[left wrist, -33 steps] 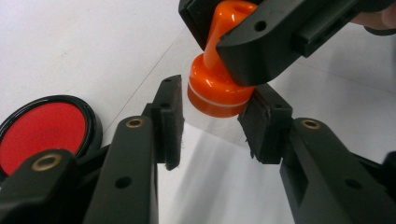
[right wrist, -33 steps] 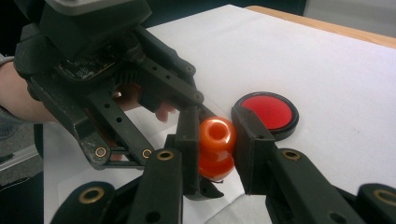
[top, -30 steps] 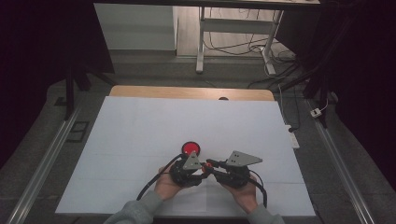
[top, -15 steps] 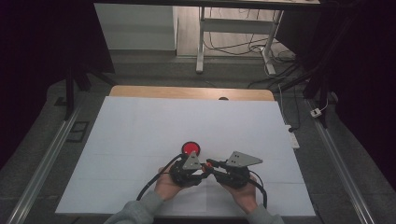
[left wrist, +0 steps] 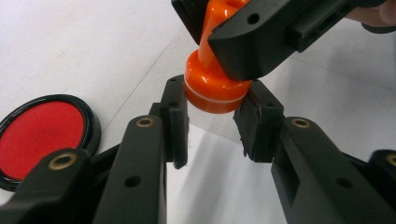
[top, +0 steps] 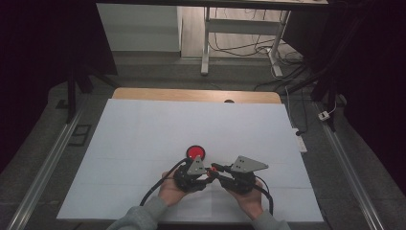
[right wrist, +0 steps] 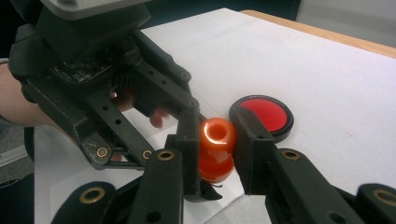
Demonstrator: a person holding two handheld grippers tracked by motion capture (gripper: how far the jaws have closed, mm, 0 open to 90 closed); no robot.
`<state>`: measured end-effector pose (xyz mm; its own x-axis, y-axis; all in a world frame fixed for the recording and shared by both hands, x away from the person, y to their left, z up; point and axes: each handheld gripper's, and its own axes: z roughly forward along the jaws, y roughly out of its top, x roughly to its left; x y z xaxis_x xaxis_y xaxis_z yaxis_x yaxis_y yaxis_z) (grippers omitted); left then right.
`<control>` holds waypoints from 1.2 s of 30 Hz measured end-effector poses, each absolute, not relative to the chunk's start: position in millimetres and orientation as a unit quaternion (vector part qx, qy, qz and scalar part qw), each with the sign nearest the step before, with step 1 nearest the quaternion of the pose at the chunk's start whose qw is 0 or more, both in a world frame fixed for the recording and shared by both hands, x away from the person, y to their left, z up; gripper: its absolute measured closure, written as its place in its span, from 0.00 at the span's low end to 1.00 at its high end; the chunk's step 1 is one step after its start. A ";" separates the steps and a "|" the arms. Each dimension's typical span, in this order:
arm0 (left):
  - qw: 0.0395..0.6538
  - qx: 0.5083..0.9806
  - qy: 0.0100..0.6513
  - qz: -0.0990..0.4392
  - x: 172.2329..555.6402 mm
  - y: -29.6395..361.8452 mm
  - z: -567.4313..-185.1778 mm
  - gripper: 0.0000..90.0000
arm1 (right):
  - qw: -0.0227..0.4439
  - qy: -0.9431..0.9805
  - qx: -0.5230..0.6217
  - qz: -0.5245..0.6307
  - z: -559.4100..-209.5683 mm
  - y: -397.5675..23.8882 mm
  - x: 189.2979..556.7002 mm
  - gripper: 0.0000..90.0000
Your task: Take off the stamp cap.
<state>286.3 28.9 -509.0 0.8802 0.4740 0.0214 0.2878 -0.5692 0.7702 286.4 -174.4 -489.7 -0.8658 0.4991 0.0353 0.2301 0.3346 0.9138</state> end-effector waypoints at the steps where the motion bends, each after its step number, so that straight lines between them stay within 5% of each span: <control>1: 0.410 0.879 0.217 0.114 286.2 28.9 -509.0 0.73 | 0.127 0.807 0.225 0.530 -489.8 -174.3 286.5 0.81; 33: 0.406 0.878 0.221 0.121 285.4 28.8 -511.9 0.73 | 0.127 0.804 0.235 0.532 -492.3 -172.5 286.9 0.81; 36: 0.357 0.902 0.202 0.137 282.9 22.1 -522.3 0.73 | 0.142 0.784 0.249 0.550 -488.9 -176.4 285.9 0.81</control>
